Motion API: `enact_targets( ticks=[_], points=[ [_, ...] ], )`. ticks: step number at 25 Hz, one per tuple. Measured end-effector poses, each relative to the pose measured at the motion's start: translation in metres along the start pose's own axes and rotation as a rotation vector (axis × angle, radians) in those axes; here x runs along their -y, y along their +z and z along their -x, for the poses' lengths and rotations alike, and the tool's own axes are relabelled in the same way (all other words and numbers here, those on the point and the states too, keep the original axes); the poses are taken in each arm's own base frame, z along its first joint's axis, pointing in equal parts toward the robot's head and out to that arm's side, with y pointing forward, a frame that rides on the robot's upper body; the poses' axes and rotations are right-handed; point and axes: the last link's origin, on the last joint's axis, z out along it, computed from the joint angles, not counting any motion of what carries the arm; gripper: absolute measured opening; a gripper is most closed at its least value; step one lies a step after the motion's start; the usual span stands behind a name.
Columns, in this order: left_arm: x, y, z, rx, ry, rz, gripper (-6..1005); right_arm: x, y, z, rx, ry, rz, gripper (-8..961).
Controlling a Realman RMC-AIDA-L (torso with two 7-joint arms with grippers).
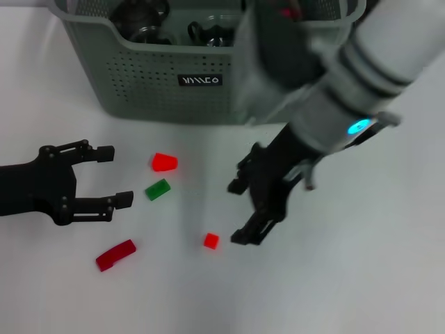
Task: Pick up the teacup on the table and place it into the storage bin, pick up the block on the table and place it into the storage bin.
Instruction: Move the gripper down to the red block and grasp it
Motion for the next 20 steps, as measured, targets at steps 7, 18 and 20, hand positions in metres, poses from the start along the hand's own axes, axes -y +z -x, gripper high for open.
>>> enact_targets(
  ticks=[7, 18, 20],
  points=[
    [0.001, 0.002, -0.001, -0.003, 0.003, -0.001, 888, -0.009, 0.045, 0.023, -0.126, -0.047, -0.093, 851],
    [0.001, 0.003, 0.001, -0.004, -0.002, -0.008, 887, -0.019, 0.072, 0.029, -0.161, -0.074, -0.148, 818],
    [0.001, 0.004, 0.001, -0.007, -0.004, -0.007, 887, -0.019, 0.074, 0.028, -0.162, -0.078, -0.153, 813]
  ],
)
